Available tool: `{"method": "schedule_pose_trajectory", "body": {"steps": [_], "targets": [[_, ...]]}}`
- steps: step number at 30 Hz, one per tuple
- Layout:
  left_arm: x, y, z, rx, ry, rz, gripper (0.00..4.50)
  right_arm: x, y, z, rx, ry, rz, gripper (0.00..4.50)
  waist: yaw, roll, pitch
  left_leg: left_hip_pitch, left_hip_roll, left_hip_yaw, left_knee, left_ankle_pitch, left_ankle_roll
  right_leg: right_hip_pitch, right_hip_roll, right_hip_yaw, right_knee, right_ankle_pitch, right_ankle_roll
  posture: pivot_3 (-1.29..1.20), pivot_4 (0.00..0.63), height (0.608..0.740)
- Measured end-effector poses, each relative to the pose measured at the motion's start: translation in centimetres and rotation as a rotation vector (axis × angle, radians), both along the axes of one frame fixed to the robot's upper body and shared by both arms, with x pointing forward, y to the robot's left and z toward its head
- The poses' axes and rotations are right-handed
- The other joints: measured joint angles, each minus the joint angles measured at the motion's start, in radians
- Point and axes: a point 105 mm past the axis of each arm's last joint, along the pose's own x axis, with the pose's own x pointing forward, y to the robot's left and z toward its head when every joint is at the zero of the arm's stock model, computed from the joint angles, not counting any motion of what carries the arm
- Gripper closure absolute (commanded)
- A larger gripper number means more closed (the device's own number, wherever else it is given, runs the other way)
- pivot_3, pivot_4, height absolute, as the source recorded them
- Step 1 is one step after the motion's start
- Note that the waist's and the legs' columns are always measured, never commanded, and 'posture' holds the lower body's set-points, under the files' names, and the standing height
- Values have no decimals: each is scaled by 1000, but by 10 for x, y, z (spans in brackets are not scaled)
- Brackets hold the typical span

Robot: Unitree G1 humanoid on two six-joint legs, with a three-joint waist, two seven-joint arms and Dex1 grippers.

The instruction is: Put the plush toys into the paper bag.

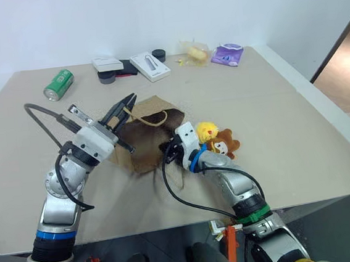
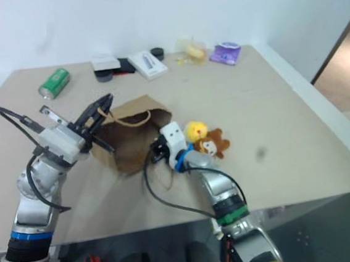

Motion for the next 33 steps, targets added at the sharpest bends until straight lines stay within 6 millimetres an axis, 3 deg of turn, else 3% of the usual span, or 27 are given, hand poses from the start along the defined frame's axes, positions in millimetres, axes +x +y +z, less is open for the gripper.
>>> {"method": "schedule_pose_trajectory", "body": {"steps": [2, 4, 5, 7, 8, 9, 11, 15, 17, 19, 24, 28, 31, 32, 33], "targets": [[-1, -4, -9, 17, 34, -24, 4500, -7, -5, 25, 65, -77, 41, 4452, 0, 0, 0, -2, 0, 0, -1, 0, 0, -2, 0, 0, 0, 0, 2, 0, 150, 740], [-1, -6, -12, 19, 51, -35, 4500, -16, -11, 45, 104, -132, 96, 3993, 0, 1, 1, -3, 0, -1, -1, 0, 0, -3, 0, -1, 0, 1, 3, 0, 150, 740], [-2, -6, -15, 23, 62, -40, 4500, -25, -22, 67, 125, -196, 138, 3777, 0, 0, 0, -3, 0, -2, -2, 0, -1, -3, 0, -2, 0, 0, 3, 0, 150, 740], [-3, -7, -15, 19, 66, -49, 4500, -53, -43, 73, 101, -142, 275, 2906, 3, 1, 1, -4, 0, -3, -3, -1, -1, -3, 0, -3, 0, -2, 3, 0, 150, 740], [-3, -7, -15, 18, 66, -50, 4500, -55, -46, 74, 99, -139, 281, 2906, 3, 1, 1, -4, 0, -3, -3, -1, -1, -3, 0, -3, 0, -2, 3, 0, 150, 740], [-3, -8, -15, 17, 66, -52, 4500, -62, -56, 79, 92, -122, 307, 2558, 2, 1, 1, -4, 0, -3, -3, -1, -1, -2, 0, -3, 0, -2, 3, 0, 150, 740], [-3, -8, -15, 16, 66, -54, 4500, -65, -62, 81, 81, -117, 313, 2023, 0, 1, 1, -3, 0, -3, -3, -1, -1, -3, 0, -2, 0, -2, 3, 0, 150, 740], [-3, -9, -15, 12, 67, -58, 4500, -61, -93, 89, 9, -121, 244, 832, 0, 1, 1, -3, 0, -3, -2, -1, -1, -2, 0, -3, 0, -4, -1, 0, 150, 740], [-2, -8, -16, 8, 70, -59, 4500, -48, -127, 81, -77, -77, 121, 199, 0, 0, 2, -2, -1, -3, -2, -1, -1, -2, -1, -2, 0, -4, -1, 0, 150, 740], [-2, -9, -16, 5, 71, -59, 4500, -44, -139, 69, -99, -36, 68, 199, -1, 0, 2, -2, -1, -2, -3, -1, -1, -2, 0, -1, 0, -4, -1, 0, 150, 740], [0, -10, -13, 5, 60, -64, 4500, -44, -141, 47, -154, 36, 59, 199, -1, 0, 2, -2, -1, -2, -3, -1, -1, -2, 0, -1, 0, -3, 1, 0, 150, 740], [4, -9, -16, 3, 75, -61, 4500, -29, -151, 22, -233, 100, -44, 199, 0, 0, 2, -2, -2, -2, -3, -1, -1, -2, -1, 0, 0, -4, 0, 0, 150, 740], [4, -9, -16, 2, 76, -65, 4500, -21, -154, 18, -273, 98, -81, 1118, 0, 0, 2, -2, -2, -2, -3, -1, -1, -1, -1, 0, 0, -4, 0, 0, 150, 740], [5, -10, -16, 2, 76, -67, 4500, -18, -155, 17, -279, 97, -98, 1753, 0, 0, 2, -2, -2, -2, -3, -1, -1, -1, -1, 0, 0, -4, 0, 0, 150, 740], [4, -10, -15, 2, 71, -69, 4500, -17, -156, 17, -282, 97, -104, 1931, 0, 0, 2, -2, -2, -2, -3, -1, -1, -1, -1, 0, 0, -4, 0, 0, 150, 740]]}}
